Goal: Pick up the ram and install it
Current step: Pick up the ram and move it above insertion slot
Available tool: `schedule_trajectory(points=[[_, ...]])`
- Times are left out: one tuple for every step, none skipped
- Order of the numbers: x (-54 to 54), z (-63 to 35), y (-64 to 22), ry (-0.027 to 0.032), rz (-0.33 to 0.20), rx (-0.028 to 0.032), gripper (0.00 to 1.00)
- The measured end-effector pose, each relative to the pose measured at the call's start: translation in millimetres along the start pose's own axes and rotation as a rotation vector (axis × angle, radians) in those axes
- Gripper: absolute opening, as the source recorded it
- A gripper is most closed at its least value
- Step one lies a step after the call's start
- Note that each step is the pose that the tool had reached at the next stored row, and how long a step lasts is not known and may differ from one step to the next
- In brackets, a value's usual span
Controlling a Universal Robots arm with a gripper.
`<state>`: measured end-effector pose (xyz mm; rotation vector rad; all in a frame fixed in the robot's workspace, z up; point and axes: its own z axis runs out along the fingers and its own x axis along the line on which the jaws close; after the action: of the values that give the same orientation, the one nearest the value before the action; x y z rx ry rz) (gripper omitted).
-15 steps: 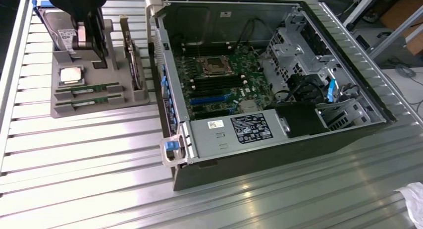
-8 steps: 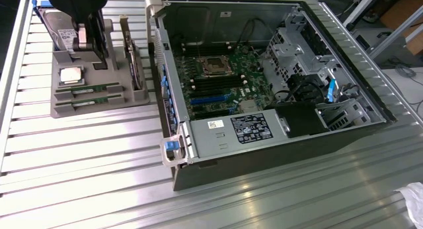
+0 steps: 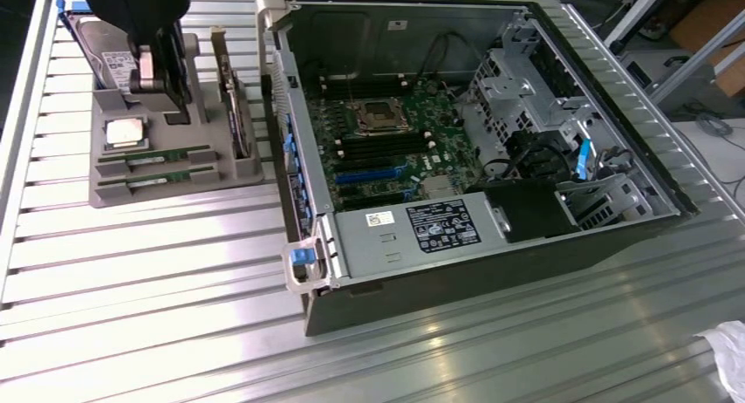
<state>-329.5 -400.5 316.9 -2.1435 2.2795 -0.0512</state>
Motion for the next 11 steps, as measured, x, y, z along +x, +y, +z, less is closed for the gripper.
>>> schedule_trajectory(points=[[0.0, 0.4, 0.0, 0.0000, 0.000, 0.0000, 0.36], [0.0, 0.9, 0.1, 0.0000, 0.000, 0.0000, 0.36], [0.1, 1.5, 0.1, 0.0000, 0.000, 0.0000, 0.36], [0.1, 1.8, 0.1, 0.0000, 0.000, 0.0000, 0.36], [0.1, 2.2, 0.1, 0.0000, 0.000, 0.0000, 0.36], [0.1, 2.7, 0.1, 0.0000, 0.000, 0.0000, 0.36], [0.2, 3.2, 0.1, 0.0000, 0.000, 0.0000, 0.36], [0.2, 3.7, 0.2, 0.0000, 0.000, 0.0000, 0.36], [0.2, 4.0, 0.2, 0.0000, 0.000, 0.0000, 0.36], [0.2, 4.3, 0.2, 0.0000, 0.000, 0.0000, 0.36], [0.2, 4.7, 0.2, -0.0001, 0.000, 0.0001, 0.36]])
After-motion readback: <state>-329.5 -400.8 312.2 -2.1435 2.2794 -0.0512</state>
